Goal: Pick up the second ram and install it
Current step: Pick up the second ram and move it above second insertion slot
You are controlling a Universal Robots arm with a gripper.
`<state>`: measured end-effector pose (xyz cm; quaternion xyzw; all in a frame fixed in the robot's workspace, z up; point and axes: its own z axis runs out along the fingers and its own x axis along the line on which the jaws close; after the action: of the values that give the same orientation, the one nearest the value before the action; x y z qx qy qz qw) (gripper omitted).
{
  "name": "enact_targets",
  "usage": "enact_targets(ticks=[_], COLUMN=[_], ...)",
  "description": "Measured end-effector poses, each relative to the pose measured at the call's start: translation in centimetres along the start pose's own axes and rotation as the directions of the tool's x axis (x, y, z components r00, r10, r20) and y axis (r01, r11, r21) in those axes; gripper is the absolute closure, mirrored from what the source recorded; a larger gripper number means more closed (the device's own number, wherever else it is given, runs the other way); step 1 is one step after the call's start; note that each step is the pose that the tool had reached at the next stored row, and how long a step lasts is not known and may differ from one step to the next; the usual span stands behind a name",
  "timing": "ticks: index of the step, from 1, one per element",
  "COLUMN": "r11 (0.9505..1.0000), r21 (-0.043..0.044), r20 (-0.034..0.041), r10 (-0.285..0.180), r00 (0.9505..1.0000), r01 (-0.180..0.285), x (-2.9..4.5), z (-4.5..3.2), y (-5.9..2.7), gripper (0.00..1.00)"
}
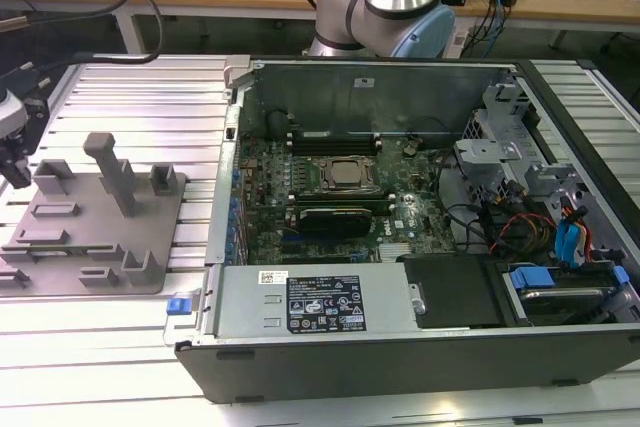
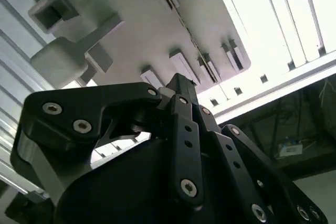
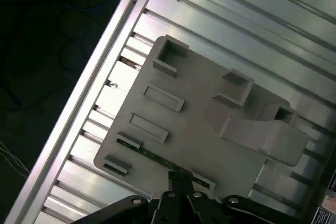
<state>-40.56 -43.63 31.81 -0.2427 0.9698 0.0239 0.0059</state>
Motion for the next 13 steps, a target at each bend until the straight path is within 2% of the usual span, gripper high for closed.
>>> enact_targets(ticks=[2,3,4,6,10,11,13], r11=[0.9972,0.9936,0.9868,0.9788,0.9568,0.9377,0.9053], r21=[-0.0016,-0.0026,-0.0038,-0.0048,-0.0071,-0.0089,-0.0117], r20=[-0.0034,-0.0049,-0.0071,-0.009,-0.0128,-0.0152,-0.0184], r10=[-0.075,-0.113,-0.162,-0.205,-0.291,-0.347,-0.425], r00=[0.9972,0.9936,0.9868,0.9788,0.9567,0.9376,0.9051], r01=[0.074,0.113,0.162,0.205,0.291,0.347,0.425], x=[0.0,0.0,0.0,0.0,0.0,0.0,0.0], z=[0.02,0.04,0.05,0.06,0.07,0.09,0.1], y=[0.0,0.0,0.0,0.0,0.0,0.0,0.0], gripper=[0.92,0.92,0.92,0.92,0.92,0.92,0.92])
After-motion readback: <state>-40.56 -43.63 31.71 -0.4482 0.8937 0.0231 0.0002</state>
